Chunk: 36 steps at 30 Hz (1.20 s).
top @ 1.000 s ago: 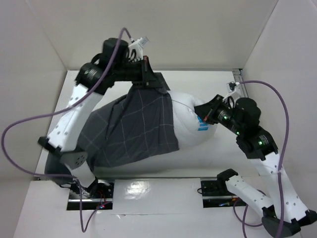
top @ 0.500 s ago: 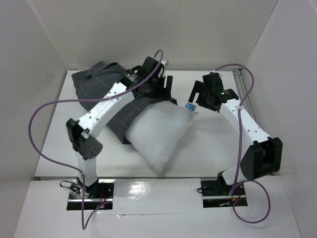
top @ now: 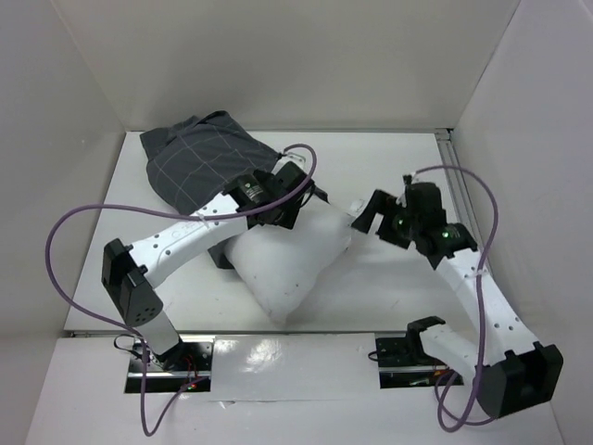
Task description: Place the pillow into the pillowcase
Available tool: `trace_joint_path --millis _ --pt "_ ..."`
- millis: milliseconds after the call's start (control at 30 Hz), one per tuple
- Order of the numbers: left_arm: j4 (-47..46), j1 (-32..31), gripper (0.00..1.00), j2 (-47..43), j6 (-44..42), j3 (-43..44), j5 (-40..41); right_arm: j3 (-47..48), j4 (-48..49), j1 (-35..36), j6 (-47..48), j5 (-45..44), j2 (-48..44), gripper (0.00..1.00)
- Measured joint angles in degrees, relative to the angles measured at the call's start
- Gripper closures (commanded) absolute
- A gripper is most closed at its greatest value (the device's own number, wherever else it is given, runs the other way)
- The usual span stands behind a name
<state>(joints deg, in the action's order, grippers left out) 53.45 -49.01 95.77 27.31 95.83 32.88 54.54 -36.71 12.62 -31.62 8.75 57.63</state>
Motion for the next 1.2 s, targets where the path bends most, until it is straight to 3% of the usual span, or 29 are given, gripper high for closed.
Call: trace_joint_path --millis 233,400,433,667,733,767,800,833,1000,1033,1200 --pt "0.1 0.3 0.17 -8.3 0.0 -7.8 6.1 -13.1 3.7 8.7 -8.5 8.1 -4.4 0.0" --pt "-0.1 2.1 0.27 -11.1 0.5 -11.0 8.2 -13.8 8.3 13.4 -12.0 9.5 -3.7 0.0" --pt "-0.1 2.4 0.34 -11.2 1.1 -11.6 8.4 -13.8 9.0 13.9 -12.3 9.5 -3.4 0.0" --pt "-1.0 2.6 0.24 -13.4 1.6 -16.0 8.3 -14.2 11.7 14.6 -13.8 9.9 -2.1 0.0" --pt "-1.4 3.2 0.41 -13.4 1.6 -16.5 8.3 -15.1 13.1 15.3 -14.3 10.0 -1.6 0.0" --pt "-1.6 3.6 0.69 -13.3 1.7 -16.6 8.2 -15.5 13.7 16.0 -14.5 10.0 -1.2 0.0" --pt "-1.8 4.0 1.0 -13.2 2.0 -16.7 7.9 -16.0 14.5 17.1 -14.9 10.1 -0.6 0.04" --pt "-2.0 4.3 1.0 -13.0 2.1 -16.7 7.6 -16.7 15.6 18.4 -15.2 10.2 0.0 0.09" --pt "-3.0 4.7 1.0 -11.7 0.9 -14.5 -1.2 -19.6 25.4 22.0 -17.4 11.8 6.0 0.81" --pt "-3.6 4.5 1.0 -11.7 0.4 -13.2 -4.5 -19.3 26.7 22.0 -17.2 12.0 7.8 1.0" --pt "-6.8 3.0 1.0 -11.3 -0.6 -1.1 -21.9 -7.1 23.5 18.3 -14.8 9.7 17.6 1.0"
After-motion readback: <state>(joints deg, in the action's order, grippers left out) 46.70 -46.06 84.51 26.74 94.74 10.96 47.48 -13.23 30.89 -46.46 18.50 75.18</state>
